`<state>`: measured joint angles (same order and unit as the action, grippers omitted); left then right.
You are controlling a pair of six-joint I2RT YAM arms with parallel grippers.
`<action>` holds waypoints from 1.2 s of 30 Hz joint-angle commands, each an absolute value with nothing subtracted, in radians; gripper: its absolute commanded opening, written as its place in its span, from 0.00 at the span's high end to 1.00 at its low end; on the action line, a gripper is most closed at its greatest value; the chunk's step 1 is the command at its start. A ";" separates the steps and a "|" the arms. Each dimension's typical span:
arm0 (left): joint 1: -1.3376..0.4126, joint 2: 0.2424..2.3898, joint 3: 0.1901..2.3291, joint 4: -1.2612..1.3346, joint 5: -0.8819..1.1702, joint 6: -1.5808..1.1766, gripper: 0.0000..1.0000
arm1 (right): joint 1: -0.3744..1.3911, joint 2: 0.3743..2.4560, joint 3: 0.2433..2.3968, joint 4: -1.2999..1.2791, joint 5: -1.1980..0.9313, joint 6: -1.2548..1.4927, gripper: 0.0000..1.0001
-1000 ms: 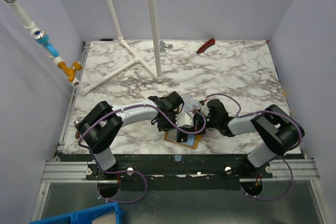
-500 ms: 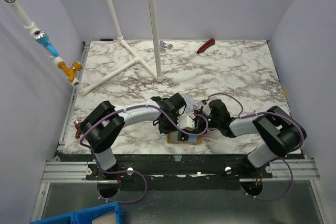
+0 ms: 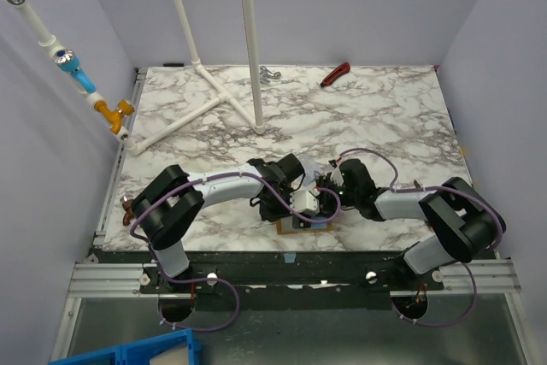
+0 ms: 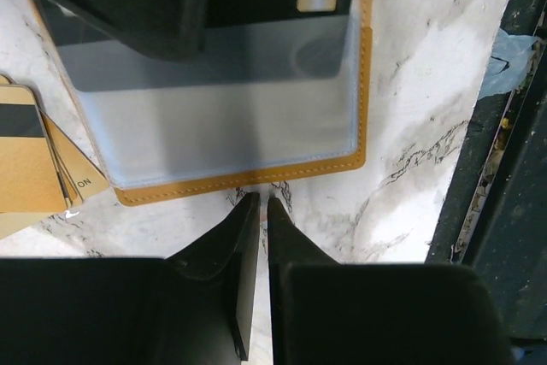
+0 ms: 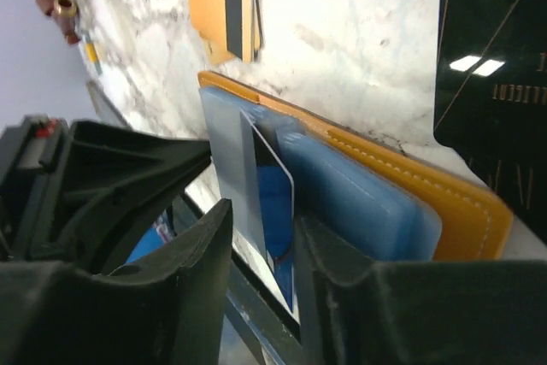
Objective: Put the credit cards into the card holder
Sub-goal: Insert the credit card into the card holder.
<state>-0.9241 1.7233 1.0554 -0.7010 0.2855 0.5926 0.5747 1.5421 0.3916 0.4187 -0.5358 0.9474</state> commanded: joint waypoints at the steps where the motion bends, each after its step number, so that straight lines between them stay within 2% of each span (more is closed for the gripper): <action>1: -0.906 1.746 1.039 -0.706 0.358 0.562 0.91 | 0.568 1.473 0.435 0.083 -0.353 0.853 0.54; 3: -0.879 1.747 1.058 -0.710 0.372 0.558 0.90 | 0.568 1.458 0.461 0.023 -0.359 0.837 0.40; 9: -0.799 1.739 1.104 -0.705 0.404 0.537 0.91 | 0.570 1.394 0.537 -0.145 -0.301 0.808 0.30; 18: -0.633 1.600 1.105 -0.635 0.592 0.396 0.90 | 0.580 1.354 0.542 -0.209 -0.255 0.818 0.26; 25: -0.494 1.585 1.193 -0.772 0.751 0.371 0.88 | 0.637 1.359 0.593 -0.306 -0.152 0.827 0.20; 30: -0.465 1.532 1.165 -0.787 0.752 0.417 0.88 | 0.666 1.353 0.669 -0.397 -0.107 0.812 0.18; 36: -0.464 1.495 1.134 -0.781 0.740 0.438 0.88 | 0.665 1.326 0.704 -0.383 -0.227 0.784 0.19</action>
<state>-0.4660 1.5421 1.1603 -0.7666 0.6964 0.4030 0.6613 1.3407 0.6582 -0.3214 -0.1894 0.8131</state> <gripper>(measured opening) 0.123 0.809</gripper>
